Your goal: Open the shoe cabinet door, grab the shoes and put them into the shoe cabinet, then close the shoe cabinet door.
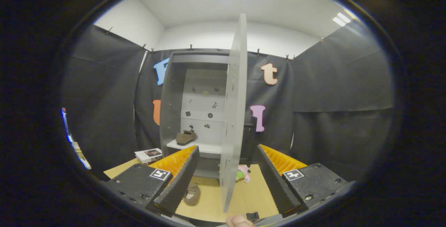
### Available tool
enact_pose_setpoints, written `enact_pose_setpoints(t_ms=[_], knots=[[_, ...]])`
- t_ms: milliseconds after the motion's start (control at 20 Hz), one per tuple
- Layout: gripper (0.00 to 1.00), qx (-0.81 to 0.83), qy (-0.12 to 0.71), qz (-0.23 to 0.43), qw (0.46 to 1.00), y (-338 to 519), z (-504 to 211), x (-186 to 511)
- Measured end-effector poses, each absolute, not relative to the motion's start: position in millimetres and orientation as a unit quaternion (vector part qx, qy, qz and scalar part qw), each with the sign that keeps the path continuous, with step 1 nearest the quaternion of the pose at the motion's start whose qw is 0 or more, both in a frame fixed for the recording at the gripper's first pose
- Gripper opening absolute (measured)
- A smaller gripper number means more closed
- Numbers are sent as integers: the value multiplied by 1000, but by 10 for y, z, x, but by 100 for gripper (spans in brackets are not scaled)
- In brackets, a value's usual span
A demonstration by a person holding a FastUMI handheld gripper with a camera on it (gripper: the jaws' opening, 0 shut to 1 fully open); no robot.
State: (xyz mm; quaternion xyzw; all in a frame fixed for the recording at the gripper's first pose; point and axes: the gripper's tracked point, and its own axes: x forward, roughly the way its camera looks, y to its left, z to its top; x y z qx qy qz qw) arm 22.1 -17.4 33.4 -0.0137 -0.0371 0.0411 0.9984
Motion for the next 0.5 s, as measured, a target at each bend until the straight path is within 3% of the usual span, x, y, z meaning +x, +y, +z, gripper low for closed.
enact_pose_setpoints(t_ms=[350,500], knots=[[100,-9,-98,106,989,581,141,13],[100,-8,-87,127,988,826,-116,141]])
